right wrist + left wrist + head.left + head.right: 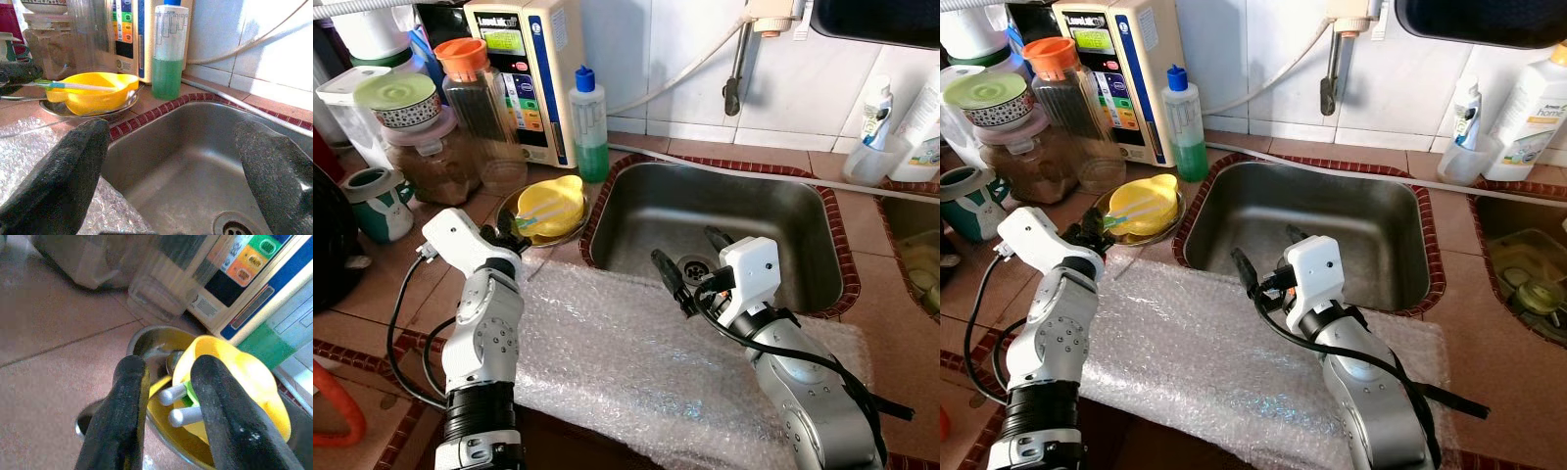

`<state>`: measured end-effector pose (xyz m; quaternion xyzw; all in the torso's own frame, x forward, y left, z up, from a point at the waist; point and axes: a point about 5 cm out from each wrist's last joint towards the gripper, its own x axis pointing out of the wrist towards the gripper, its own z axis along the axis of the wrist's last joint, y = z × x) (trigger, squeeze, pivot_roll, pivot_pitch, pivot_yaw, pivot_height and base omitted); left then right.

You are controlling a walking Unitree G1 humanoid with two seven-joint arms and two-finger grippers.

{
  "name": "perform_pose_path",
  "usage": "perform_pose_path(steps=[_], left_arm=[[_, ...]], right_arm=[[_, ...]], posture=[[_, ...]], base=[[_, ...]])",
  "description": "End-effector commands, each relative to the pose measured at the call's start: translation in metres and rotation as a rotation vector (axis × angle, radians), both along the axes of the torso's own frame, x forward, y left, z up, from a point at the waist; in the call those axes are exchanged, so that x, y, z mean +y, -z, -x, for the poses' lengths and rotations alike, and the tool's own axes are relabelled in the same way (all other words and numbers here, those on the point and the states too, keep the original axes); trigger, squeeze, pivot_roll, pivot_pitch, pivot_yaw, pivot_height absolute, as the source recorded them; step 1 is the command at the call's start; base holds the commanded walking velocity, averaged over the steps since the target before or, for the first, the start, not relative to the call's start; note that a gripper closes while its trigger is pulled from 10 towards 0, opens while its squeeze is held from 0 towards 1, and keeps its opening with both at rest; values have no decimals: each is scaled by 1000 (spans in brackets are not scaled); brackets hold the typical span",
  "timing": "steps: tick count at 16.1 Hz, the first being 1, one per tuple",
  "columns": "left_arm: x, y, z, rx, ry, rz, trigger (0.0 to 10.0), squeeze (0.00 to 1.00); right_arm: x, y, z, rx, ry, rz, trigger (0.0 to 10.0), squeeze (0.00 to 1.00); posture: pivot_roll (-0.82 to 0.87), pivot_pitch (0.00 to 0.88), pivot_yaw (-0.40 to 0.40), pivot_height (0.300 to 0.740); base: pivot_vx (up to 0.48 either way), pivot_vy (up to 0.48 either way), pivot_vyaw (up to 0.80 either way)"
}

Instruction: Kitchen organization

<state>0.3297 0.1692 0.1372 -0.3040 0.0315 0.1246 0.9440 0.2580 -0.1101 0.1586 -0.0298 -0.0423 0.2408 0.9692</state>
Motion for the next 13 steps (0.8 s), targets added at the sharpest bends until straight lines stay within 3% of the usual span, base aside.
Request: perform_pose_path(steps=[1,6,13], left_arm=[[-1,1,-2,13,8,18,0,0],[5,-6,-3,-10,-26,-4,0,0],[18,-17,-2,-47,-94,-102,0,0]], right_arm=[[2,-5,1,-25,-11,-4,10000,0],[3,-5,3,-26,-17,-6,10000,0],[4,-5,2,-30,-22,-8,10000,0]], posture=[[-5,43,80,740],[-6,44,82,740],[0,45,79,740]], base=[[0,0,0],[0,0,0],[0,0,0]])
